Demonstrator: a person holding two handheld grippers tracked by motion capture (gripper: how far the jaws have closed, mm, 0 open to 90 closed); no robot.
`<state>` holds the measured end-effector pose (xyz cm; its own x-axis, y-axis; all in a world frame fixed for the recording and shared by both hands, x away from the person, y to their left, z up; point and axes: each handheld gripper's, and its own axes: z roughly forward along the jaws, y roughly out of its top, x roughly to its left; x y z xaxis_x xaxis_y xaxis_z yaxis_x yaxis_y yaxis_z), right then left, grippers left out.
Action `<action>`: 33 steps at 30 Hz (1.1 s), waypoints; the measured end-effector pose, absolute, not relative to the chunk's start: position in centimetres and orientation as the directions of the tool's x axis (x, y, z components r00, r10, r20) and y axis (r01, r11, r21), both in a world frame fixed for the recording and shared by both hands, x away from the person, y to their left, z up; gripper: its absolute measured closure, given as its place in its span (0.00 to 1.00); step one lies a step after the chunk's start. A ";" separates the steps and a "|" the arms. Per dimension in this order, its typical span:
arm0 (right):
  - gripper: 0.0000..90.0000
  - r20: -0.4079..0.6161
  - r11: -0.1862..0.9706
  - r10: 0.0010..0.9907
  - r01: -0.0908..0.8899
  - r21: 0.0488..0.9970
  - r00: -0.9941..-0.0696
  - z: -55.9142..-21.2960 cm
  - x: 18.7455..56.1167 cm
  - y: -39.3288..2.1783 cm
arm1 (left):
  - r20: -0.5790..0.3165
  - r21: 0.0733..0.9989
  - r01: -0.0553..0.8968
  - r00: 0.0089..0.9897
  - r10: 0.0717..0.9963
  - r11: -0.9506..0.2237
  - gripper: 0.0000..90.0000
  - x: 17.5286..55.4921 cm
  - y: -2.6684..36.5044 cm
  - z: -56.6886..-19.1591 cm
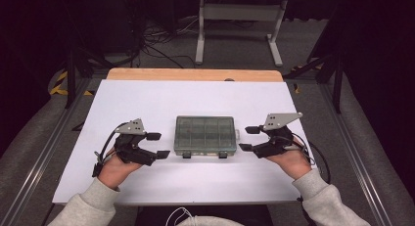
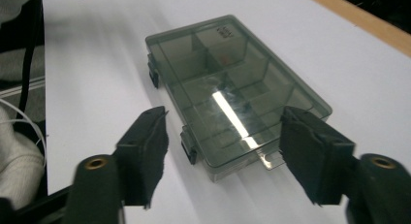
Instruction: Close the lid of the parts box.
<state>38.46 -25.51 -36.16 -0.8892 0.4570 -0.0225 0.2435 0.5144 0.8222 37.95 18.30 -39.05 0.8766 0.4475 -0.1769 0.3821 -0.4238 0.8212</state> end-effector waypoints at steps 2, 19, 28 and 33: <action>0.25 -0.023 0.473 0.474 0.232 0.850 -0.880 -36.4 38.2 -26.2 | -0.175 0.838 0.376 0.871 0.459 -0.395 0.19 37.7 18.9 -39.2; 0.06 -0.038 0.304 0.561 0.164 0.938 -0.827 -38.2 36.8 -29.1 | -0.168 0.927 0.313 0.839 0.518 -0.207 0.09 36.3 22.0 -41.1; 0.04 -0.048 0.249 0.586 0.123 0.961 -0.809 -40.3 36.1 -30.1 | -0.112 0.958 0.239 0.822 0.559 -0.159 0.05 35.5 22.7 -42.6; 0.03 -0.027 0.214 0.590 0.124 0.969 -0.807 -41.7 36.1 -30.6 | -0.078 0.963 0.212 0.809 0.582 -0.165 0.03 35.1 22.9 -43.4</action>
<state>36.10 -30.62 -41.67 -0.8069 0.5900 -0.0268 0.1241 0.2137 0.9690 35.09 22.85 -43.40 0.8094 0.5820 -0.0782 0.2117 -0.1650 0.9633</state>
